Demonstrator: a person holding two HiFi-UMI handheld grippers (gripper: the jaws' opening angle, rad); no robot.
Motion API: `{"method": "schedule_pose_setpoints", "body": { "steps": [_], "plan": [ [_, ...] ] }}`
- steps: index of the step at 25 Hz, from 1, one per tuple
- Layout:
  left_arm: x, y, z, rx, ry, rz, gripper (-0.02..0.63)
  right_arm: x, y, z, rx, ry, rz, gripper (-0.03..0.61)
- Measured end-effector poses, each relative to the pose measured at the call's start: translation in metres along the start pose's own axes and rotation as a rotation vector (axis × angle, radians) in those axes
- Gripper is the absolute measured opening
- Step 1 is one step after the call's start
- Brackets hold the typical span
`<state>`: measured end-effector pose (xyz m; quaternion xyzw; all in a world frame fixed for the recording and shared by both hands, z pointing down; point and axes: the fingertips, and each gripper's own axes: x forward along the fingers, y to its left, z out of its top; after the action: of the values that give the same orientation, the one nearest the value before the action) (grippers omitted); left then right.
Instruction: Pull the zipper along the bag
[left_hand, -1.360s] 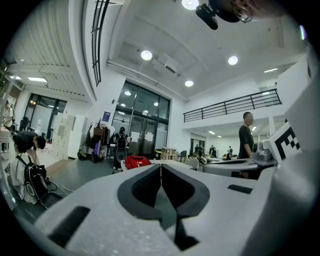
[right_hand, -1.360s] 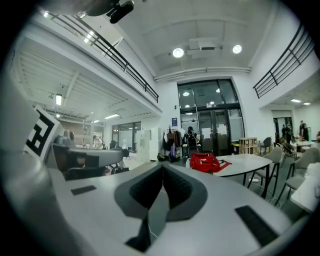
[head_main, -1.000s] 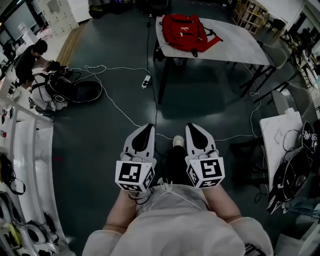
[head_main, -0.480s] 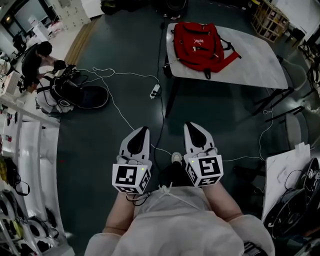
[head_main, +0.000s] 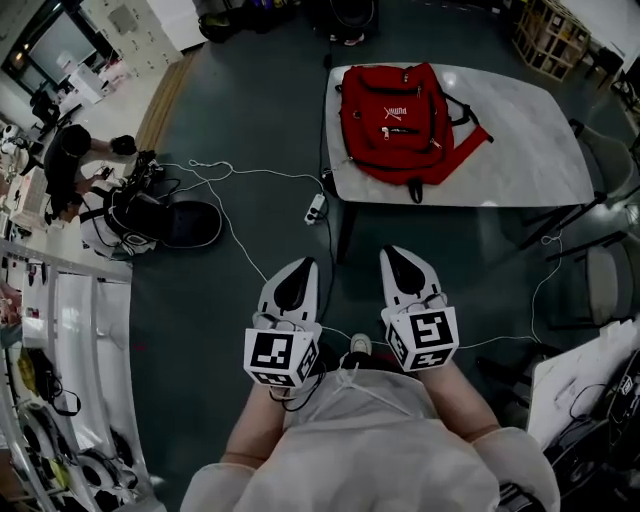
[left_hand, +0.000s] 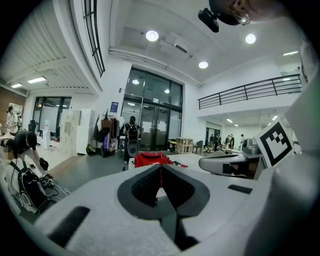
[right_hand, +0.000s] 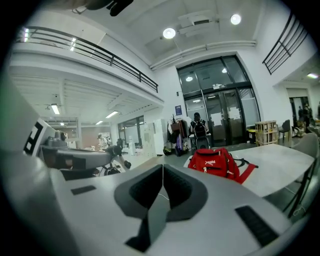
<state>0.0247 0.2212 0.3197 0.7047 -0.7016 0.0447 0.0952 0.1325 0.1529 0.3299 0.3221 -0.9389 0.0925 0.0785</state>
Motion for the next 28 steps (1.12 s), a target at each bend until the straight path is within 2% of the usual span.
{"method": "schedule_pose_setpoints", "body": {
  "steps": [6,12,17,21,24,28],
  "plan": [
    [0.066,0.009,0.011,-0.009,0.012,-0.065,0.02,0.032,-0.039,0.009,0.001,0.001,-0.051,0.028],
    [0.147,0.033,0.012,-0.004,0.03,-0.17,0.02,0.087,-0.081,0.012,0.012,0.025,-0.169,0.028],
    [0.218,0.077,0.028,-0.018,0.046,-0.282,0.02,0.151,-0.099,0.03,0.021,0.031,-0.279,0.028],
    [0.271,0.12,0.04,0.007,0.072,-0.366,0.02,0.206,-0.113,0.042,0.078,0.033,-0.397,0.028],
    [0.309,0.149,0.044,0.013,0.098,-0.422,0.02,0.244,-0.117,0.049,0.111,0.038,-0.456,0.028],
    [0.344,0.167,0.042,0.028,0.133,-0.515,0.02,0.277,-0.119,0.049,0.136,0.058,-0.511,0.028]
  ]
}}
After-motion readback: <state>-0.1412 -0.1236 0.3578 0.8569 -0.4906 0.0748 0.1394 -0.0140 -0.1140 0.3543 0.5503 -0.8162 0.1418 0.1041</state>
